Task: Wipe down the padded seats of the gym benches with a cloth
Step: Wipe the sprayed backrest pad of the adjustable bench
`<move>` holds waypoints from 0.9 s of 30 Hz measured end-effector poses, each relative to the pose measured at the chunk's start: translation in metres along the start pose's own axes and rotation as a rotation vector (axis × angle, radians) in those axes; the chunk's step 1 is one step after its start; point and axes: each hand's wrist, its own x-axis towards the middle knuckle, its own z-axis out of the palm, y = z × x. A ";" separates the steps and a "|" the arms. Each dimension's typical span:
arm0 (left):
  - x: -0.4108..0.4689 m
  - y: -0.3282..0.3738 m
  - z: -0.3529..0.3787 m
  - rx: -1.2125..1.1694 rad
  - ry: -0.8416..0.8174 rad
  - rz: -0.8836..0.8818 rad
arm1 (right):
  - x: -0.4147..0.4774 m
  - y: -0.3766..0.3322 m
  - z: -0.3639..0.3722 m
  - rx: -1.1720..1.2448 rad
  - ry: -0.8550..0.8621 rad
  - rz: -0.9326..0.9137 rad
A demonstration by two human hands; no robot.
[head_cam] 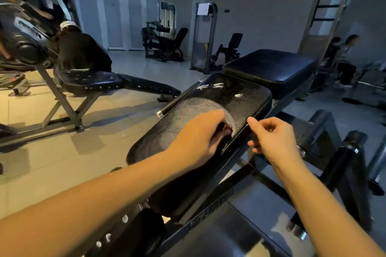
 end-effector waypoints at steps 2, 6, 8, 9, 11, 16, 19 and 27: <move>-0.032 -0.005 -0.010 -0.017 -0.076 0.116 | -0.002 -0.001 0.001 0.008 0.004 -0.003; -0.040 -0.078 -0.035 0.135 0.018 -0.122 | -0.003 0.001 0.004 0.015 0.000 -0.012; -0.019 -0.113 -0.038 0.203 0.070 -0.296 | -0.002 0.003 0.005 0.016 -0.005 -0.010; -0.008 -0.119 -0.037 0.203 0.092 -0.355 | -0.001 0.003 0.005 0.018 -0.007 -0.007; 0.006 -0.106 -0.027 0.159 0.138 -0.361 | 0.000 0.004 0.004 0.014 -0.007 -0.001; -0.047 -0.036 -0.010 -0.049 -0.015 0.015 | 0.001 0.006 0.005 0.008 0.008 -0.007; -0.075 -0.068 -0.031 -0.010 -0.007 -0.011 | -0.003 0.007 0.007 0.034 0.010 -0.009; -0.040 -0.062 -0.019 0.037 0.149 -0.190 | -0.010 0.004 0.010 0.033 0.028 -0.016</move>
